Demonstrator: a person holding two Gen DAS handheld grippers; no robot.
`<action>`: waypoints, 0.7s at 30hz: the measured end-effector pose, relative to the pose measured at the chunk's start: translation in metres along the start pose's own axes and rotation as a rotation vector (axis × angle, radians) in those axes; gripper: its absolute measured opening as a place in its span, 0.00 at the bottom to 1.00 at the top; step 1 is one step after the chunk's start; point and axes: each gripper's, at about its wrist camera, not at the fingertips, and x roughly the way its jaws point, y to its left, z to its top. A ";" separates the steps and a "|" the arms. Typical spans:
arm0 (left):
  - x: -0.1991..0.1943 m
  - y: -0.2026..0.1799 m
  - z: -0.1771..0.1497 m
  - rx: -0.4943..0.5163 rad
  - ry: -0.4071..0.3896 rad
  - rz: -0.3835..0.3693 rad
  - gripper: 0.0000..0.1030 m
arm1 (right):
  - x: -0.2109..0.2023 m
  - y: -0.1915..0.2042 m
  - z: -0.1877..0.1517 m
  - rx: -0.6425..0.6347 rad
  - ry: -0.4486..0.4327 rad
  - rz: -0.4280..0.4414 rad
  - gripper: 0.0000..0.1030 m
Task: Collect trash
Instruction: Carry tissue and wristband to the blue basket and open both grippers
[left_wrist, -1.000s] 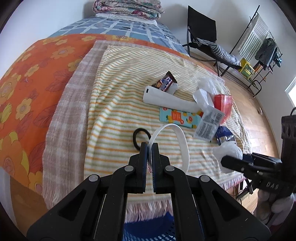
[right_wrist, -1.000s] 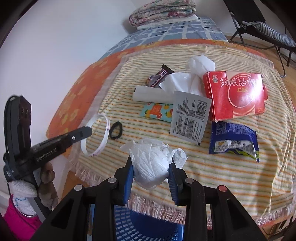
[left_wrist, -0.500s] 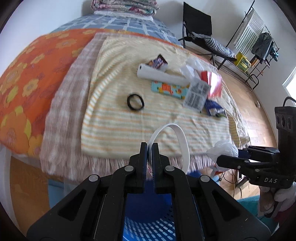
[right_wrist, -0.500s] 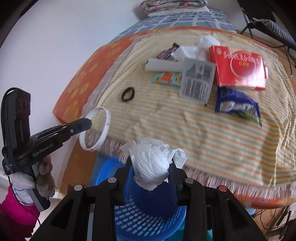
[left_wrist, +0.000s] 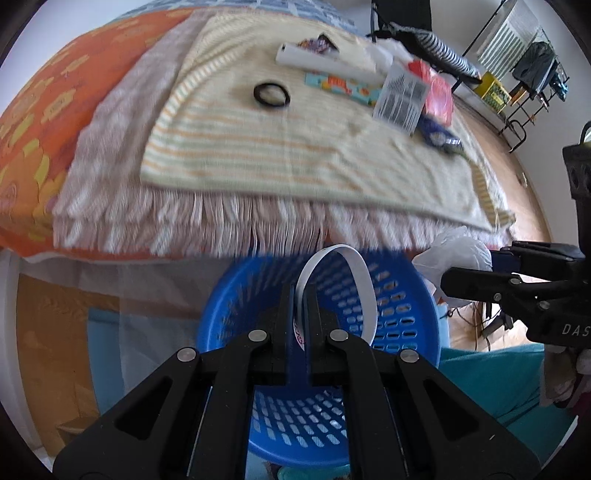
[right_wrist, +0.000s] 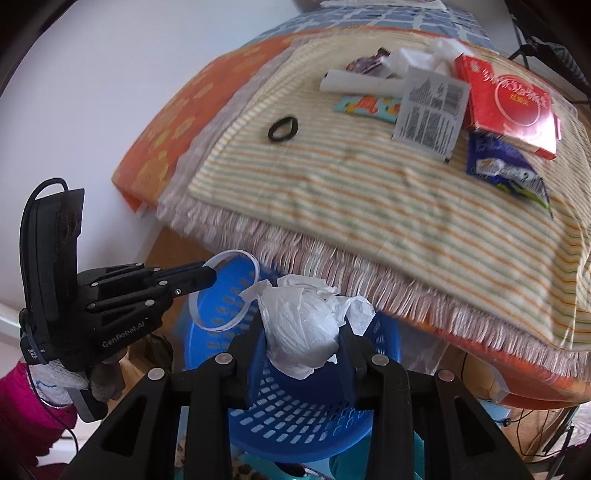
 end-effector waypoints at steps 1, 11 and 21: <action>0.003 0.000 -0.003 -0.002 0.009 0.002 0.02 | 0.004 0.001 -0.002 -0.007 0.012 -0.002 0.35; 0.027 0.004 -0.025 -0.003 0.085 0.024 0.02 | 0.036 0.016 -0.017 -0.076 0.124 -0.030 0.37; 0.035 0.009 -0.033 -0.013 0.119 0.048 0.39 | 0.037 0.018 -0.016 -0.080 0.110 -0.050 0.66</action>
